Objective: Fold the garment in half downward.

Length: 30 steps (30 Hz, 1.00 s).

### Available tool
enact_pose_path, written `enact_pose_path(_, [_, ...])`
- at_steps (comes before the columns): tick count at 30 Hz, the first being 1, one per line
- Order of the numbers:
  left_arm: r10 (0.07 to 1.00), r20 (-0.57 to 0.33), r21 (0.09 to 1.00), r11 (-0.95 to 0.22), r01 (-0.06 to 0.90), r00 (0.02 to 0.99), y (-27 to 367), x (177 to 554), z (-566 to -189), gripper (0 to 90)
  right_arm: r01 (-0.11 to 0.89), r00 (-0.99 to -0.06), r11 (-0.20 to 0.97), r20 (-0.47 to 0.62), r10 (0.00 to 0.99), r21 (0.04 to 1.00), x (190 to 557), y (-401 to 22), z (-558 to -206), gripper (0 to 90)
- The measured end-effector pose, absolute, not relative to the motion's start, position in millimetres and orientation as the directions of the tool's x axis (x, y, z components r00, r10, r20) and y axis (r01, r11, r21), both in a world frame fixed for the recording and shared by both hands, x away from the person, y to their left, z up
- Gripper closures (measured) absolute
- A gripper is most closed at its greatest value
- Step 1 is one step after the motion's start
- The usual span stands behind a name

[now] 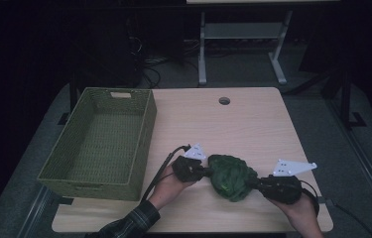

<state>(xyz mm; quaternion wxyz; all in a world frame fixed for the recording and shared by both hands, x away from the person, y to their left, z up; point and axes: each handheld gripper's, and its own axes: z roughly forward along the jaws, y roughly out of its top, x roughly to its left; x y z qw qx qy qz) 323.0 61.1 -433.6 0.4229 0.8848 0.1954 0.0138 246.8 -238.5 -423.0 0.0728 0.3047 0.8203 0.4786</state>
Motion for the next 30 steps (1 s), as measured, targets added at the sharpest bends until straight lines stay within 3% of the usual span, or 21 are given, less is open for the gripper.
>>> enact_pose_path(4, [0.371,-0.142,0.745,-0.57,0.346,0.918,64,325,-435,90.0,0.432,-0.798,0.381,0.15,0.584,0.817,242,-239,-426,82.9])
enact_pose_path(7, [0.374,-0.137,0.738,-0.579,0.347,0.917,65,325,-436,90.0,0.452,-0.776,0.379,0.146,0.614,0.808,238,-246,-429,75.2])
enact_pose_path(11, [0.373,-0.149,0.736,-0.576,0.354,0.916,66,325,-436,90.0,0.471,-0.747,0.366,0.143,0.65,0.803,237,-251,-431,72.6])
enact_pose_path(14, [0.362,-0.154,0.738,-0.577,0.351,0.919,65,323,-436,90.0,0.47,-0.749,0.364,0.144,0.647,0.804,237,-248,-430,70.4])
enact_pose_path(17, [0.347,-0.162,0.734,-0.583,0.348,0.924,64,319,-436,90.0,0.479,-0.772,0.373,0.179,0.611,0.795,239,-237,-431,62.5])
enact_pose_path(19, [0.339,-0.161,0.732,-0.589,0.342,0.927,64,319,-437,90.0,0.48,-0.774,0.376,0.182,0.606,0.793,239,-235,-431,63.6])
enact_pose_path(21, [0.34,-0.154,0.731,-0.592,0.338,0.928,63,318,-438,90.0,0.491,-0.774,0.391,0.184,0.606,0.779,241,-230,-433,83.5])
enact_pose_path(30, [0.395,-0.079,0.685,-0.645,0.337,0.915,59,333,-455,90.0,0.553,-0.74,0.45,0.164,0.652,0.701,249,-240,-455,88.2])
